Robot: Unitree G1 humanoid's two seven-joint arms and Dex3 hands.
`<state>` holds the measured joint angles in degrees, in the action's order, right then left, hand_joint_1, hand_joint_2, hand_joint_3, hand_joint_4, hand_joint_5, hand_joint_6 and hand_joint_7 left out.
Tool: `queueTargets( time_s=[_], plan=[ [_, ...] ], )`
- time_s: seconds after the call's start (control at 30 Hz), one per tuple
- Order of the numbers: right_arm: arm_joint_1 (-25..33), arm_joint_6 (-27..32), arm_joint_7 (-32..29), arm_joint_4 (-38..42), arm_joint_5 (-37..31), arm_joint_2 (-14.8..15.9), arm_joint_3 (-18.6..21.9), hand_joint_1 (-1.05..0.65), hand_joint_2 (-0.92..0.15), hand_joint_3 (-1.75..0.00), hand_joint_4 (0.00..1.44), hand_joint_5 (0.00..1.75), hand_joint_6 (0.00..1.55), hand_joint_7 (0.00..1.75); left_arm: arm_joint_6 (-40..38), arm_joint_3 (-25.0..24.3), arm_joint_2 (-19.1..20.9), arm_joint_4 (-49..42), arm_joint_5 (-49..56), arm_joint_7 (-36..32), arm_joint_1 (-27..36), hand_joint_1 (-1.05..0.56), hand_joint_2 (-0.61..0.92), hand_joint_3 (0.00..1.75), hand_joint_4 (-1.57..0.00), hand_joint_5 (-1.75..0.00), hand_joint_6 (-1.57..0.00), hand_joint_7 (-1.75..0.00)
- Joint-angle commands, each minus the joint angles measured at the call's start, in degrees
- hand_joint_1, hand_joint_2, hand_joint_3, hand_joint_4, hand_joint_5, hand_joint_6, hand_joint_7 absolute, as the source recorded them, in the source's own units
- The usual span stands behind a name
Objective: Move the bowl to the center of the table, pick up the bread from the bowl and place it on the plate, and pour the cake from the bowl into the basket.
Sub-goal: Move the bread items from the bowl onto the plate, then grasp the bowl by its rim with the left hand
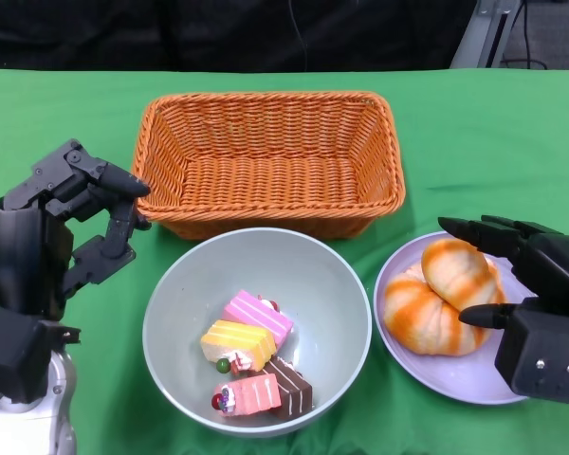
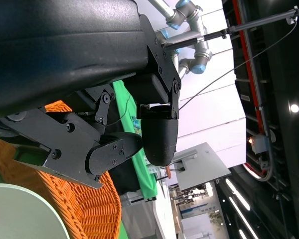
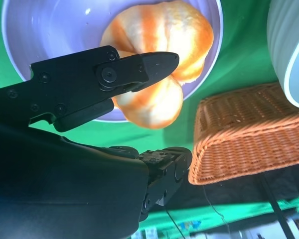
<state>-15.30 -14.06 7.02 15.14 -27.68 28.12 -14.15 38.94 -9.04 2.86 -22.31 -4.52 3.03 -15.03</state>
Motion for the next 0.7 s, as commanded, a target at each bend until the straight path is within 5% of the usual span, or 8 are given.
queueTargets(
  time_s=[0.03, 0.27, 0.4, 0.53, 0.7],
  plan=[
    [1.18, 1.86, 1.71, -2.27, 1.62, 0.41, 1.69, -0.58, -0.92, -0.14, 0.06, 0.00, 0.20, 0.00, 0.83, -0.60, 1.18, -0.76, -0.49, 0.36, -0.41, -0.07, 0.70, 0.86, -0.83, -1.50, -0.81, -1.23],
    [4.04, 0.82, 0.14, -6.00, 6.82, -2.40, 5.59, -0.52, -0.92, -0.05, 0.11, 0.03, 0.25, 0.02, 0.65, -0.57, 1.07, -0.46, -1.20, 0.72, -0.22, -0.07, 0.71, 0.84, -0.83, -1.50, -0.81, -1.22],
    [6.50, -4.20, 1.28, -7.90, 20.74, -8.66, 10.56, -0.28, -0.90, -0.02, 0.35, 0.13, 0.42, 0.07, 0.05, -0.57, 1.17, -0.10, -1.63, 0.95, -0.09, -0.07, 0.71, 0.84, -0.83, -1.50, -0.82, -1.23],
    [7.41, -10.57, 5.85, -7.50, 32.88, -12.92, 13.52, -0.23, -0.92, -0.06, 0.58, 0.23, 0.58, 0.12, 0.43, -0.62, 1.42, -0.71, -1.74, 1.16, -0.40, -0.06, 0.71, 0.84, -0.83, -1.50, -0.82, -1.23],
    [8.22, -15.02, 10.04, -6.29, 38.86, -15.55, 14.96, -0.23, -0.90, -0.10, 0.77, 0.35, 0.73, 0.18, 1.27, -0.72, 1.89, -1.74, -1.65, 1.36, -0.78, -0.05, 0.70, 0.86, -0.83, -1.50, -0.82, -1.23]
  ],
)
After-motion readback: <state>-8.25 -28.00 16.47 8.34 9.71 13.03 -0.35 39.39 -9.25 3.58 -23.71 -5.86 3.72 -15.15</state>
